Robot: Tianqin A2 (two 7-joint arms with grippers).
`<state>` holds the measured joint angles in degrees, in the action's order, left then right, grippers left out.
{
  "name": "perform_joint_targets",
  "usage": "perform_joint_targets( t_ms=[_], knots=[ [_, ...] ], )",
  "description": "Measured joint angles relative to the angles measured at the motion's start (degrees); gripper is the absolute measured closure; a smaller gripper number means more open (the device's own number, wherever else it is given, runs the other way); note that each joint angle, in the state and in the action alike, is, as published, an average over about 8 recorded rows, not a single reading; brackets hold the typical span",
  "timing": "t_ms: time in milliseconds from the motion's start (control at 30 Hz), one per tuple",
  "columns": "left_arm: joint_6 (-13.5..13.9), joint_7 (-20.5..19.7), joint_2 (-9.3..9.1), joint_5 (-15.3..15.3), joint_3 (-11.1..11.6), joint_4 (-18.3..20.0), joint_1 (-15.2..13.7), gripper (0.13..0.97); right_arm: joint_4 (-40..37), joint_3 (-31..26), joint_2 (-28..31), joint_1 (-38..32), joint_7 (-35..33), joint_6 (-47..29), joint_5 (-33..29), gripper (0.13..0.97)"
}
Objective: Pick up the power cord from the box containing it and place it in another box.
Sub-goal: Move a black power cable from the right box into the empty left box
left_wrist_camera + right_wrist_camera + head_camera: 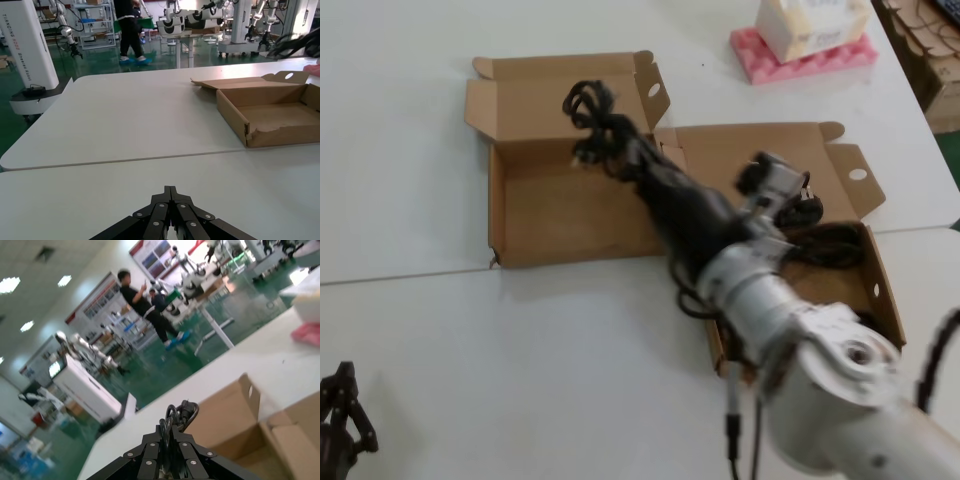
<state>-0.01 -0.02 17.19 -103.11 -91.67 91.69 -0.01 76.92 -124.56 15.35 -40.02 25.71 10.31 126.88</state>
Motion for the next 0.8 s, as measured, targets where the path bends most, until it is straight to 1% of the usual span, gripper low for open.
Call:
perform_joint_targets(
  t_ms=[100,233,333,433,600,700,800],
  knots=[
    [0.00,0.00,0.00,0.00,0.00,0.00,0.00,0.934,-7.56,-1.03,-4.39,-3.75,0.00,-0.76,-3.24,0.918],
    [0.00,0.00,0.00,0.00,0.00,0.00,0.00,0.934,-17.33,-1.08,-9.75,-7.86,0.00,-1.86,-10.67,0.918],
    [0.00,0.00,0.00,0.00,0.00,0.00,0.00,0.934,-23.95,-2.46,-12.42,-10.78,0.00,-1.80,-16.58,0.918],
    [0.00,0.00,0.00,0.00,0.00,0.00,0.00,0.934,-29.34,-5.38,-13.90,-13.36,0.00,-0.69,-20.84,0.918],
    [0.00,0.00,0.00,0.00,0.00,0.00,0.00,0.934,-34.37,-9.74,-14.98,-15.68,0.00,1.77,-24.15,0.918],
    [0.00,0.00,0.00,0.00,0.00,0.00,0.00,0.934,-35.14,-10.69,-15.18,-15.84,0.00,2.62,-25.23,0.918],
    [0.00,0.00,0.00,0.00,0.00,0.00,0.00,0.934,-34.79,-10.41,-15.23,-15.28,0.00,2.87,-26.47,0.906]
  ],
)
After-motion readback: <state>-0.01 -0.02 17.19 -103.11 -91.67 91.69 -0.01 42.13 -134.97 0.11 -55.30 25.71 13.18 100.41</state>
